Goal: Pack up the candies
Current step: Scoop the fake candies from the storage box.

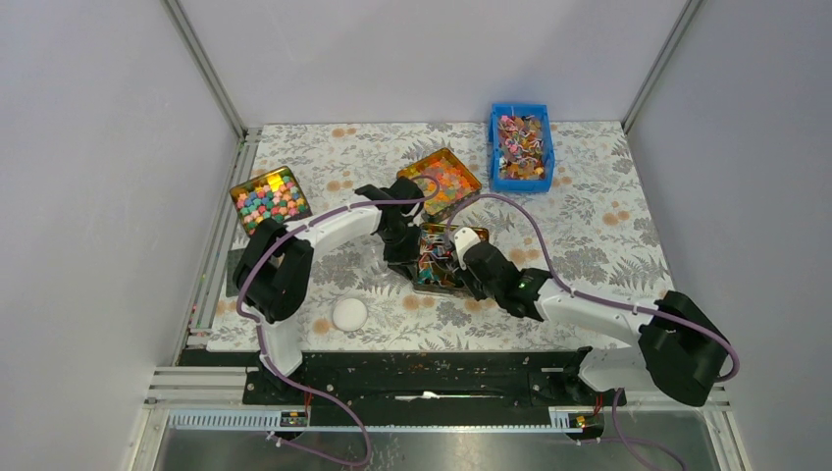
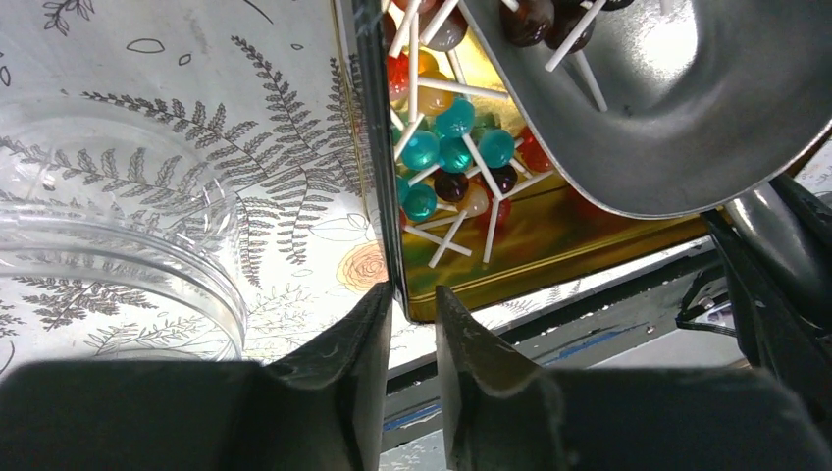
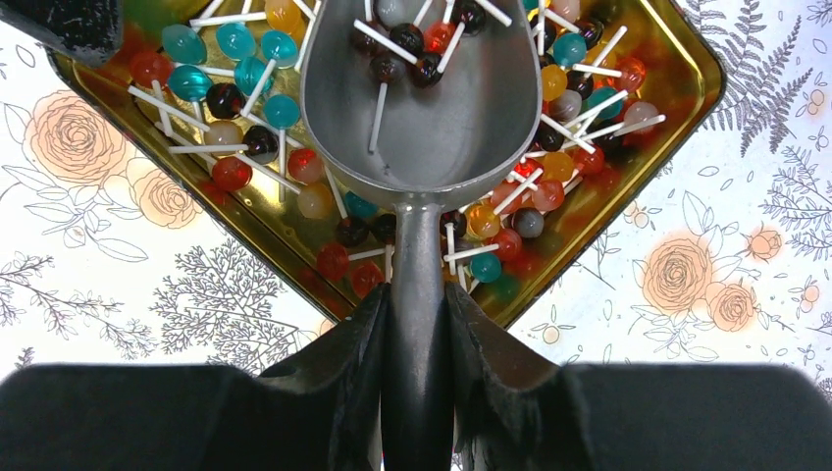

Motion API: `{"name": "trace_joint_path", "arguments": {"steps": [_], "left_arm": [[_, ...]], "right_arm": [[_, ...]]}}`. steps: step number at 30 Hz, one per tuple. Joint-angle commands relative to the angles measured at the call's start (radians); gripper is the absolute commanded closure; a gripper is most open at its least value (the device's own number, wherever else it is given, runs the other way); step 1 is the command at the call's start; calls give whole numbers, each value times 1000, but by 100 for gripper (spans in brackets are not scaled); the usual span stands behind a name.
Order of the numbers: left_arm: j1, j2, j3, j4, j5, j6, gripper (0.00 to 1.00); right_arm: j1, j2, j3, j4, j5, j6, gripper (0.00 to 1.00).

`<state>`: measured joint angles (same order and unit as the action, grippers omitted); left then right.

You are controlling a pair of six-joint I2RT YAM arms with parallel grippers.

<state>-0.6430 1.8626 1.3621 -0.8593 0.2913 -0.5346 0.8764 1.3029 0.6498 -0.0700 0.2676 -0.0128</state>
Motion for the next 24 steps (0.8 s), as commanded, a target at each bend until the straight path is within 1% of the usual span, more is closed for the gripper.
{"name": "trace_joint_path", "arguments": {"steps": [1, 4, 7, 16, 23, 24], "left_arm": [[5, -74, 36, 26, 40, 7, 74], [6, -91, 39, 31, 42, 8, 69], [9, -121, 40, 43, 43, 3, 67], [51, -227, 19, 99, 73, -34, 65], [80, -284, -7, 100, 69, -41, 65], [82, -289, -12, 100, 67, -42, 65]], "right_arm": [[3, -73, -26, 123, 11, 7, 100], [3, -96, -45, 133, 13, 7, 100], [3, -123, -63, 144, 15, 7, 100], [3, -203, -114, 159, 20, 7, 100], [3, -289, -182, 200, 27, 7, 100], [3, -300, -192, 206, 31, 27, 100]]}}
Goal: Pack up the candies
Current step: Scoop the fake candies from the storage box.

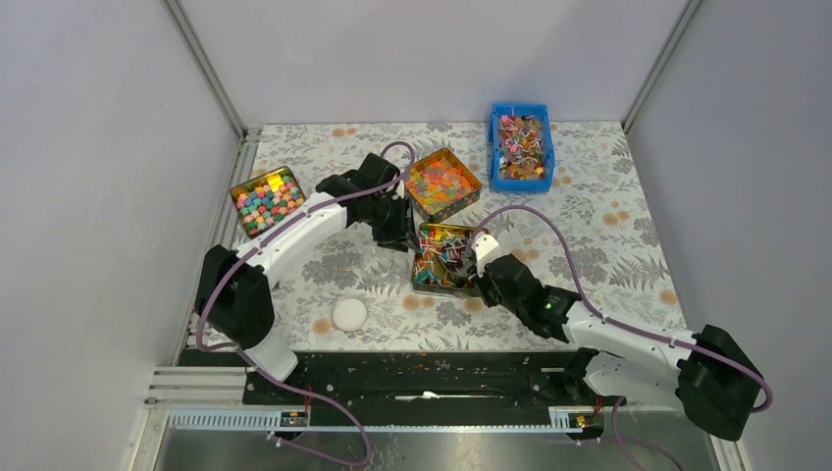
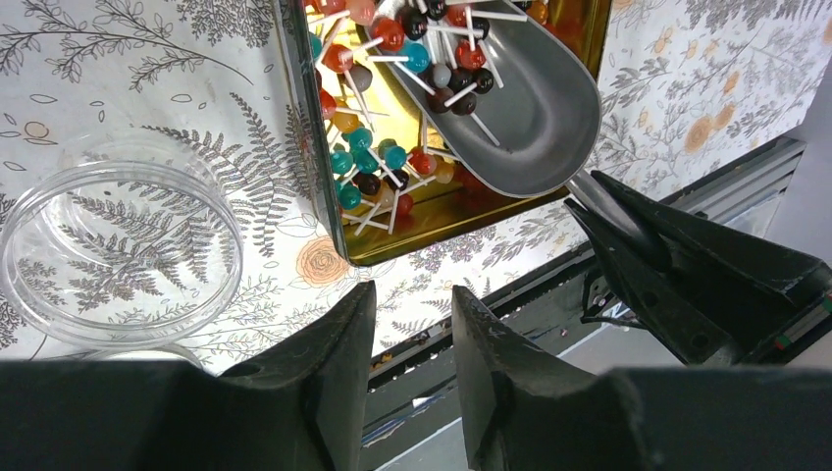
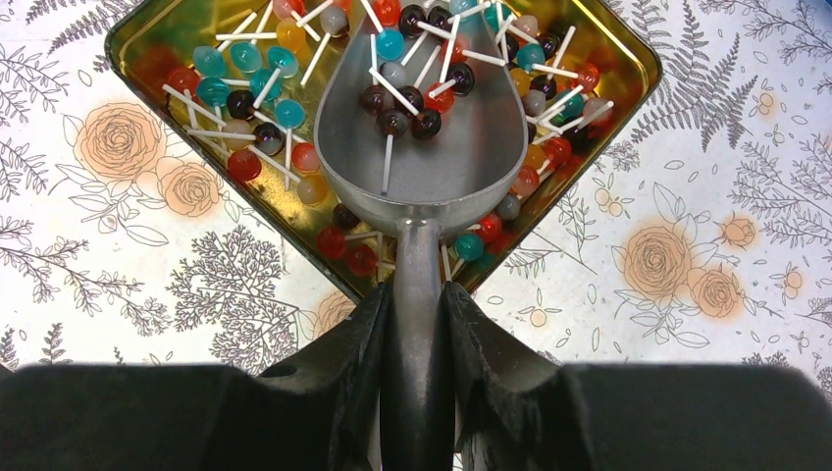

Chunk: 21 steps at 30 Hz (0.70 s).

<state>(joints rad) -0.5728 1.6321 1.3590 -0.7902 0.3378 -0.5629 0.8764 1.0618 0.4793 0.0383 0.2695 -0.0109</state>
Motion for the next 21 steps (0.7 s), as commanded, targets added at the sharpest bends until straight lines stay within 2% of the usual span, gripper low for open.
{"name": "trace_joint_path", "arguments": {"steps": [1, 12, 21], "left_arm": [[14, -63, -14, 31, 20, -14, 65], [41, -132, -66, 63, 12, -34, 65], [77, -262, -149, 128, -28, -38, 64]], "right_arm": [[3, -72, -31, 105, 33, 31, 100], [3, -209, -96, 102, 16, 19, 100], [3, -303, -122, 60, -3, 16, 100]]}}
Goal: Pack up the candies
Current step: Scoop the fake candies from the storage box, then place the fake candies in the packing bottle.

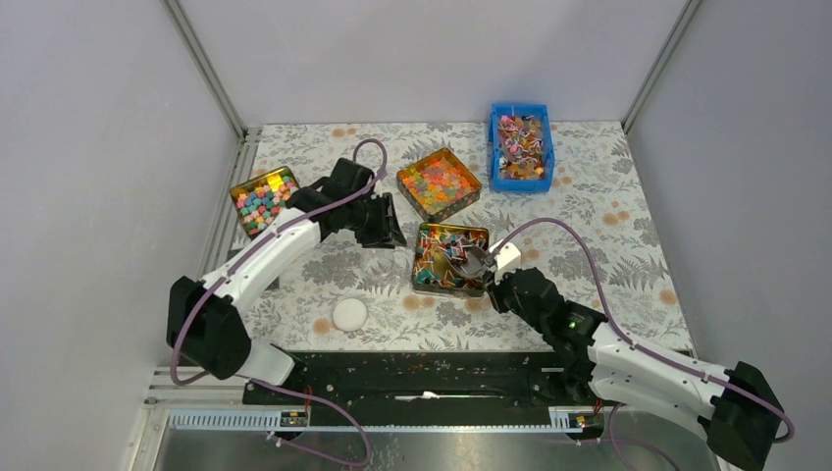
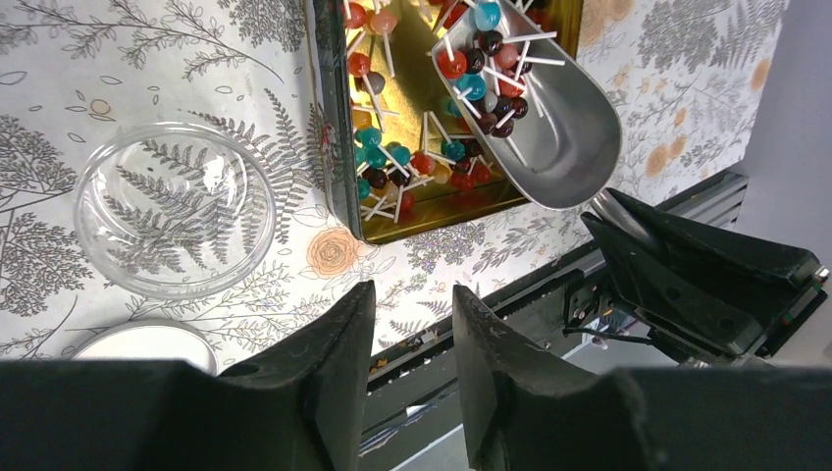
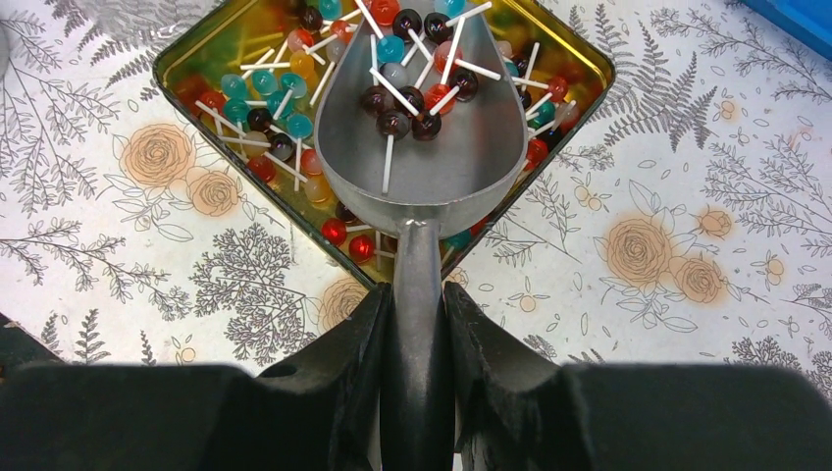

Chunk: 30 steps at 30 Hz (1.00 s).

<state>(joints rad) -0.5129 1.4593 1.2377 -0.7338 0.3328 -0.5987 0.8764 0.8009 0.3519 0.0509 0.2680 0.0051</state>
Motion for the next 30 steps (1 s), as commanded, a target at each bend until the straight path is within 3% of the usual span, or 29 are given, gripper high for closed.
{"name": "trace_joint_path", "arguments": {"steps": [1, 5, 12, 23, 30], "left_arm": [[22, -108, -38, 81, -29, 0, 64], [45, -197, -89, 112, -47, 11, 61], [76, -362, -192, 157, -91, 45, 44], [109, -530, -262, 176, -161, 62, 34], [123, -582, -268, 152, -251, 66, 17]], "right_arm": [[3, -48, 5, 43, -4, 0, 100], [3, -61, 17, 23, -9, 0, 100], [3, -64, 36, 9, -20, -31, 100], [3, -74, 61, -18, -37, -57, 100], [3, -80, 74, -35, -43, -59, 100]]}}
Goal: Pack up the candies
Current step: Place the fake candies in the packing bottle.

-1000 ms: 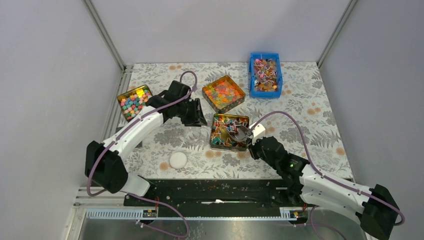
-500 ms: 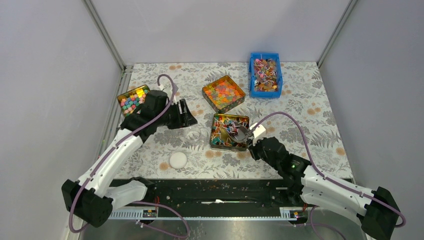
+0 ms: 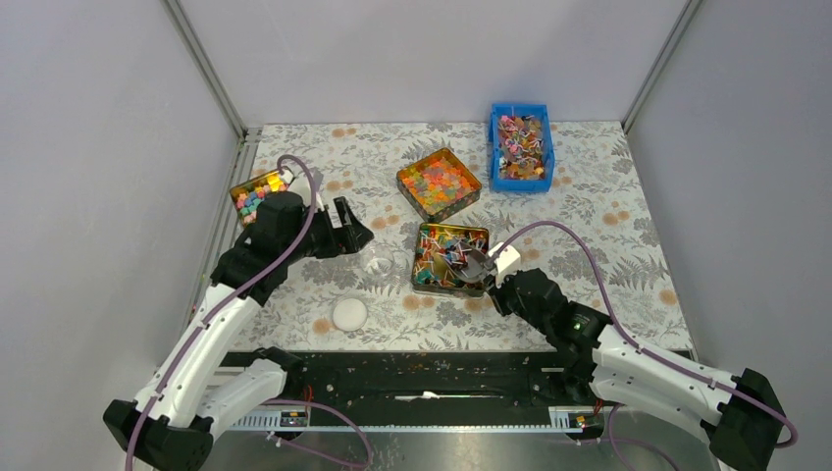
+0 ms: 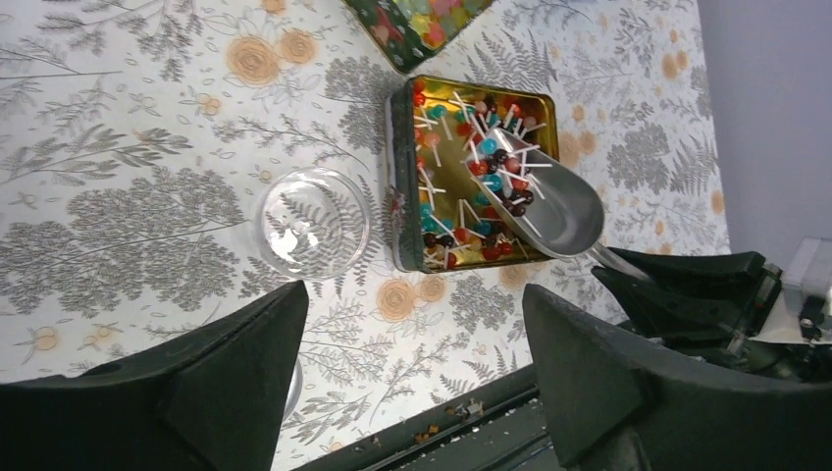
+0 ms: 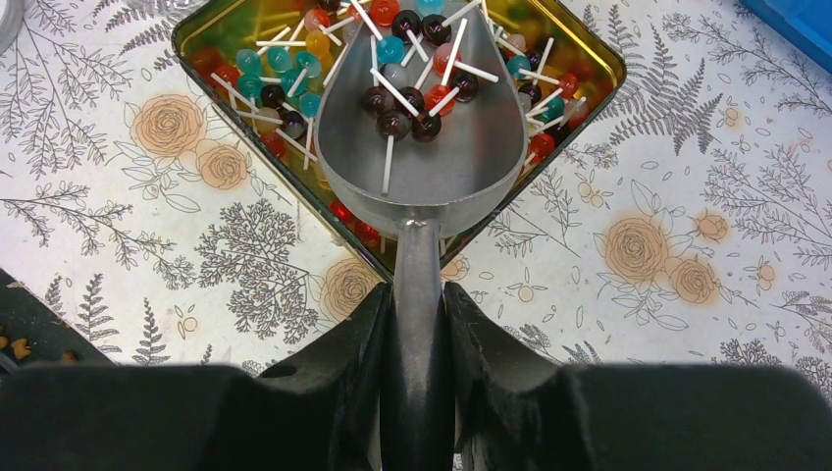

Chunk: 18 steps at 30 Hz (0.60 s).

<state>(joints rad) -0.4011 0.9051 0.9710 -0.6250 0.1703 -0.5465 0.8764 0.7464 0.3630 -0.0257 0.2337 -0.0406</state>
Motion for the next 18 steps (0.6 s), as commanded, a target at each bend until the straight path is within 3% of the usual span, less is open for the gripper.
{"name": "trace_joint_path", "arguments": {"steps": [1, 4, 18], "left_arm": [[15, -33, -2, 37, -103, 14, 15], [24, -49, 0, 33, -140, 15, 2], [57, 10, 34, 11, -101, 80, 1]], "right_arm": [[3, -30, 61, 40, -9, -14, 100], [3, -37, 63, 32, -7, -17, 100], [2, -80, 68, -46, -25, -27, 100]]}}
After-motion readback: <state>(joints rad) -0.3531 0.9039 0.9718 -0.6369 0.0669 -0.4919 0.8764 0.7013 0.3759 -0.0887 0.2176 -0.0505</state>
